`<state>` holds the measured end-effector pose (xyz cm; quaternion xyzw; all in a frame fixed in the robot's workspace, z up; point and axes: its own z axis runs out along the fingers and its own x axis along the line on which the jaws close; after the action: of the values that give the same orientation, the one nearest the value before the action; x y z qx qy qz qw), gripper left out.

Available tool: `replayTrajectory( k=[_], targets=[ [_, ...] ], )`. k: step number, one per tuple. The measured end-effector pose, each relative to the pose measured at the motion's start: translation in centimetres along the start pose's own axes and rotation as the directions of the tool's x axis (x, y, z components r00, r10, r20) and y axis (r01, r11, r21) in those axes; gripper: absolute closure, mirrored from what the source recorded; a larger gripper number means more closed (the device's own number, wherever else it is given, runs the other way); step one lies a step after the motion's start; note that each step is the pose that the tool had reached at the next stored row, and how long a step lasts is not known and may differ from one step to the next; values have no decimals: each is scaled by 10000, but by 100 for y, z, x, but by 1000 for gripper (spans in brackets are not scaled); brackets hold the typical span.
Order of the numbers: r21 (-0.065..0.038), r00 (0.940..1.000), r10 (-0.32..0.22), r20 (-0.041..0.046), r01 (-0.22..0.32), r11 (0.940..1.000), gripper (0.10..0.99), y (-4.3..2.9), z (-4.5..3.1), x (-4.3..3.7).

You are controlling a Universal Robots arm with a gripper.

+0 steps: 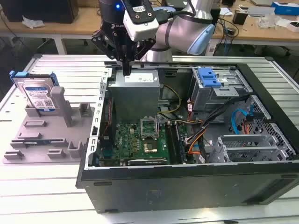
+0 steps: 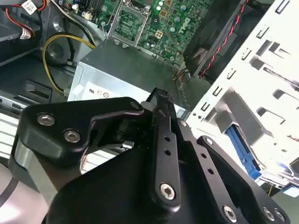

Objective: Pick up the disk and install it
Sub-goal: 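Reach for the disk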

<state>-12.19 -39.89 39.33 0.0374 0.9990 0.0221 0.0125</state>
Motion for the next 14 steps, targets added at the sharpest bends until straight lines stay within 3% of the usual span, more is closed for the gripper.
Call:
replayTrajectory(
  k=[9,11,14],
  targets=[
    [-1,10000,2,2,-2,10000,980,-1,1,16],
    [0,10000,-1,0,1,10000,980,1,-3,155],
    [0,10000,0,0,0,10000,980,23,-4,297]
  ],
)
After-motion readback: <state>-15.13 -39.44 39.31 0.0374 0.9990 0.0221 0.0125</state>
